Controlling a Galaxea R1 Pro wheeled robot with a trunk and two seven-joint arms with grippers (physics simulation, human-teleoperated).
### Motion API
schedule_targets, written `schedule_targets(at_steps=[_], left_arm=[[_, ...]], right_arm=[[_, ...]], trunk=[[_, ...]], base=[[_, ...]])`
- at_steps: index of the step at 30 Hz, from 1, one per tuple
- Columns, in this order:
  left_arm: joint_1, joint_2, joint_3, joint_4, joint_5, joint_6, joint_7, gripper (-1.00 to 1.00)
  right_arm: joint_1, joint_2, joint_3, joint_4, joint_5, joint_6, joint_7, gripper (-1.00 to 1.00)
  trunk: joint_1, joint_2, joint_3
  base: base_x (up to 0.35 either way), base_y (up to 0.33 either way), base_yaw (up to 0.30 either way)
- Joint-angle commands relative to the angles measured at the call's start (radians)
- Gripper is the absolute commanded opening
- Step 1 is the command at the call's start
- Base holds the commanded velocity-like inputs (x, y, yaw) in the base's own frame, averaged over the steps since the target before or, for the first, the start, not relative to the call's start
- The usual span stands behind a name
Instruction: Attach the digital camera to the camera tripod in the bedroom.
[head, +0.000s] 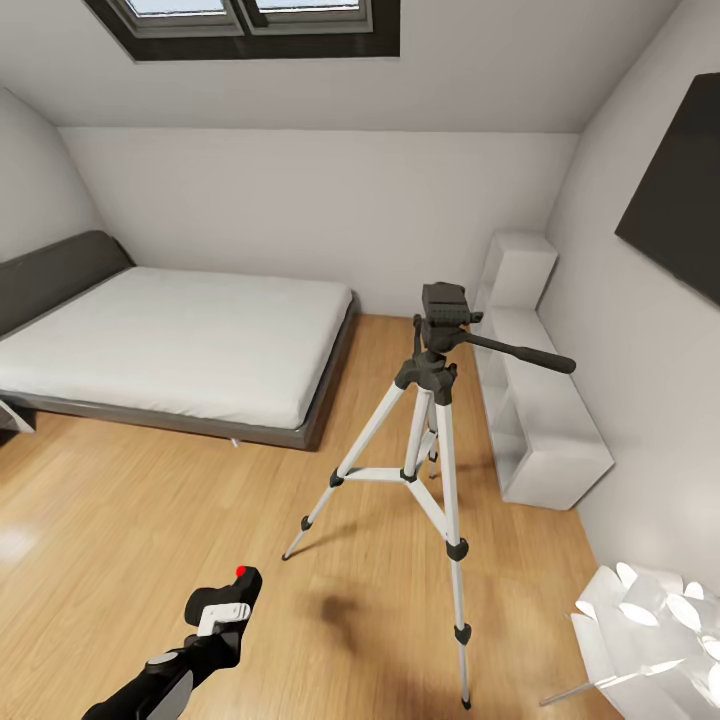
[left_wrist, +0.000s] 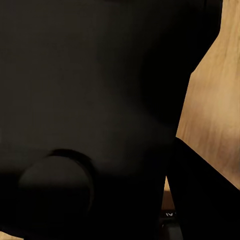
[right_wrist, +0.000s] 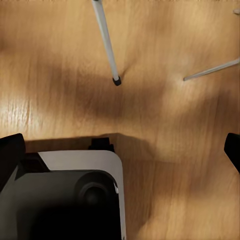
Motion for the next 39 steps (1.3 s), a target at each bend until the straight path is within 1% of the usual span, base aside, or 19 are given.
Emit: schedule_targets(at_steps=[1,15,39], left_arm=[[-0.001,0.001,-0.003,-0.002,0.007,0.004,-0.003,-1.0],[-0.001,0.001,-0.003,-0.001,0.006,0.003,-0.004,-1.0],[-0.001,0.0,0.001,-0.002,0.008,0.005,-0.005,-1.0]], right_arm=[[-0.001,0.001,-0.005,0.001,0.003,-0.003,0.0,1.0],[-0.001,-0.001,-0.005,-0.001,0.004,-0.003,-0.003,1.0],[-0.001,-0.003,-0.005,0.0,0.003,-0.001,-0.005,1.0]], trunk=[[0.0,-0.002,-0.002],[0.0,-0.002,-0.002],[0.0,-0.002,-0.002]], base=[[0.0,0.0,0.0],[0.12,-0.071,0.0],[0.007,-0.004,0.0]])
